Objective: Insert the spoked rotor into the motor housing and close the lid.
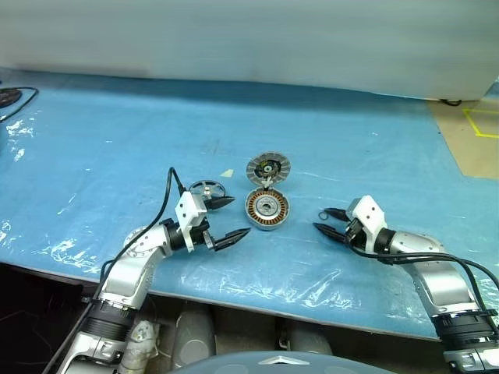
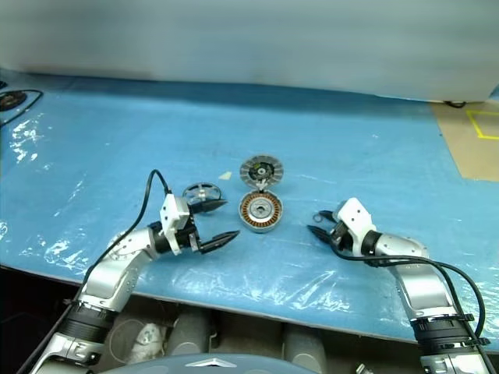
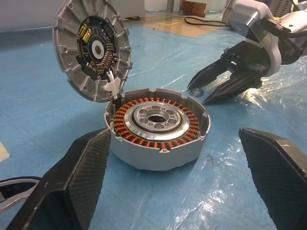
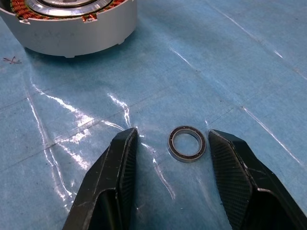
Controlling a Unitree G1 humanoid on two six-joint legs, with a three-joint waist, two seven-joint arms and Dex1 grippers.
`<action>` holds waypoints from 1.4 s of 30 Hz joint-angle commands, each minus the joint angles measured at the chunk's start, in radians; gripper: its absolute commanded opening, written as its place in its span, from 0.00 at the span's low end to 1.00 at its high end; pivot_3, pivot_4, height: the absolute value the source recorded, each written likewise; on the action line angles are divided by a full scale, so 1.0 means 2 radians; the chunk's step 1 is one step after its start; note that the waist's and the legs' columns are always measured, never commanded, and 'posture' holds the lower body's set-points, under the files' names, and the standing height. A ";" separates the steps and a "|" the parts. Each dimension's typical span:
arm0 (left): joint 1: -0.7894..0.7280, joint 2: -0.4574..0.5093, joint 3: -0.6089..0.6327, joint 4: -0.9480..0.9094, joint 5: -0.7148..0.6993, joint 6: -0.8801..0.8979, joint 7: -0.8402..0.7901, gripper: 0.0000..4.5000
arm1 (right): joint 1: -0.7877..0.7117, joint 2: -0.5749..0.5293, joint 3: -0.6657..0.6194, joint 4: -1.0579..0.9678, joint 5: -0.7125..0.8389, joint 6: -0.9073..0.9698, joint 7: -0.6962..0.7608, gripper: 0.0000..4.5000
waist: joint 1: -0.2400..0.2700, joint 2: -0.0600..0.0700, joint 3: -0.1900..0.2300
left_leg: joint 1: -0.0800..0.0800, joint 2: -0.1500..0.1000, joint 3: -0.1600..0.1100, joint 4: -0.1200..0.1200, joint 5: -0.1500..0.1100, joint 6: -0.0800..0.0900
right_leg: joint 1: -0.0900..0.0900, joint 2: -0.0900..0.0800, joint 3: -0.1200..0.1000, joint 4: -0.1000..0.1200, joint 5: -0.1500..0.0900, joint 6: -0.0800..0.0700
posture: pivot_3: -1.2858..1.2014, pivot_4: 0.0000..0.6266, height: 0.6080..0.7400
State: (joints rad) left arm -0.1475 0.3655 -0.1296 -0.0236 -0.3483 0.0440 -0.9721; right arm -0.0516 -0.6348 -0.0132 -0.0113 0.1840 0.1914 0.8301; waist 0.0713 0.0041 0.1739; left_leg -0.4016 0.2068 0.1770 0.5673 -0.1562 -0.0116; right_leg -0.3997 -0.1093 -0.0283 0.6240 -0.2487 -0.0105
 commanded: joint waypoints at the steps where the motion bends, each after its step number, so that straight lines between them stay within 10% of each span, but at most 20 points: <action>1: 0.003 0.004 0.002 -0.021 -0.004 0.001 0.001 1.00 | 0.001 -0.007 -0.004 0.023 -0.004 -0.005 0.004 0.54 | 0.000 0.000 0.000 | 0.000 0.000 0.000 0.000 0.000 0.000 | 0.000 0.000 0.000 0.000 0.000 0.000 | 0.52 0.24 1.00; 17: 0.000 0.005 0.000 -0.025 -0.004 0.008 0.000 1.00 | 0.004 -0.008 -0.002 0.057 -0.006 -0.028 0.007 0.54 | 0.001 -0.001 -0.003 | 0.002 0.000 0.000 0.000 0.000 0.000 | 0.003 0.000 0.000 0.000 0.000 0.000 | 0.52 0.24 1.00; 24: 0.001 0.009 0.004 -0.029 -0.005 0.010 0.001 1.00 | -0.004 -0.004 0.005 0.071 -0.015 -0.045 0.002 0.15 | 0.000 -0.002 -0.004 | 0.003 0.000 0.000 0.000 0.000 0.000 | 0.003 0.000 0.000 0.000 0.000 0.000 | 0.52 0.24 1.00; 42: -0.001 0.013 0.017 -0.024 -0.007 0.006 0.005 1.00 | -0.148 0.033 0.076 -0.066 0.055 0.102 0.051 0.15 | 0.001 -0.002 -0.004 | 0.000 0.000 0.000 -0.001 0.000 0.000 | -0.001 0.001 0.001 -0.001 0.000 0.000 | 0.52 0.24 1.00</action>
State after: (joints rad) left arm -0.1452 0.3878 -0.1096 -0.0475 -0.3525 0.0709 -0.9664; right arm -0.3161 -0.5744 0.1150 -0.1284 0.3072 0.3861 0.9214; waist 0.0724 0.0006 0.1656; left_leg -0.4025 0.2068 0.1773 0.5648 -0.1563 -0.0118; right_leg -0.4013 -0.1083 -0.0266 0.6221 -0.2480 -0.0111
